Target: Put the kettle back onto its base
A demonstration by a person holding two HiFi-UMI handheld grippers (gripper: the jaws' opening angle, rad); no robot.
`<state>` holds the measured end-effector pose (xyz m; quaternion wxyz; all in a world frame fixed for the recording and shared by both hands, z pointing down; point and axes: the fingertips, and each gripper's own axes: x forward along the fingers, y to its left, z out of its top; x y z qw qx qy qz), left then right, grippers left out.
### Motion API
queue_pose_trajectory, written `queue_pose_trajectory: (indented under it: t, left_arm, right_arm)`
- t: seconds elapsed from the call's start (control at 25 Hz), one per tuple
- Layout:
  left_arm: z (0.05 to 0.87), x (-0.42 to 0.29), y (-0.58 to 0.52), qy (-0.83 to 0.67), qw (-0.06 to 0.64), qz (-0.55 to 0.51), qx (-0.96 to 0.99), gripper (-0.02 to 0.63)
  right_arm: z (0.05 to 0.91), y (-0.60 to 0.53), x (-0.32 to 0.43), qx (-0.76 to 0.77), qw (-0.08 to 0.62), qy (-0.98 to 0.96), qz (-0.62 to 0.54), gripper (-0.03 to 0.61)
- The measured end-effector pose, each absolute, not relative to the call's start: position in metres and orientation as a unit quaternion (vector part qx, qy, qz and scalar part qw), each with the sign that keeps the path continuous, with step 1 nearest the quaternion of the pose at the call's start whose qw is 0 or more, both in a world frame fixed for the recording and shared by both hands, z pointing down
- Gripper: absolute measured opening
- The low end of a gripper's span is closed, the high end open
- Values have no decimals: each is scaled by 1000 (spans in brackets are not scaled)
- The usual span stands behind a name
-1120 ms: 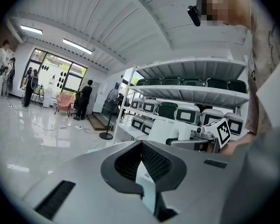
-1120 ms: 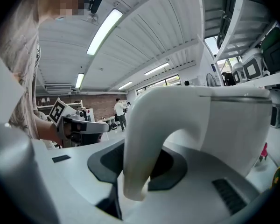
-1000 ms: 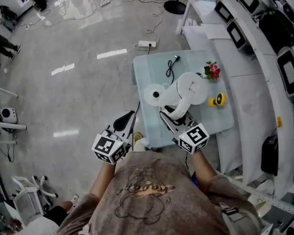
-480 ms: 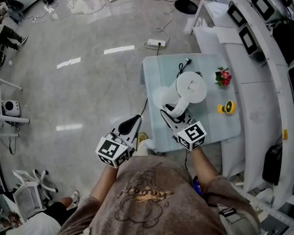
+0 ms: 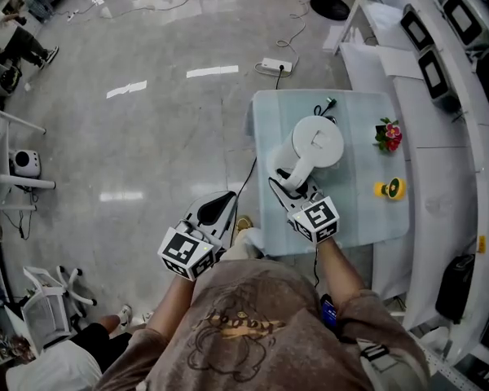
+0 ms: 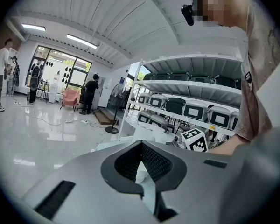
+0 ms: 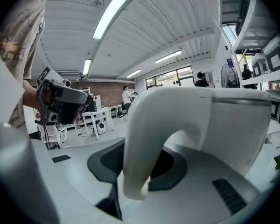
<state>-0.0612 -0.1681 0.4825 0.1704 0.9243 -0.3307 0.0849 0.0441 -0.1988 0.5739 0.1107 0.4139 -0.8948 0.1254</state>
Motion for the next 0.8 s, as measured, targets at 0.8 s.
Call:
queue_pose_trajectory:
  t: [0.8]
  left_arm:
    - [491,-66,-185,-348,184,101,914,21]
  right_arm:
    - [597,-207,27,391,134,-904,106,120]
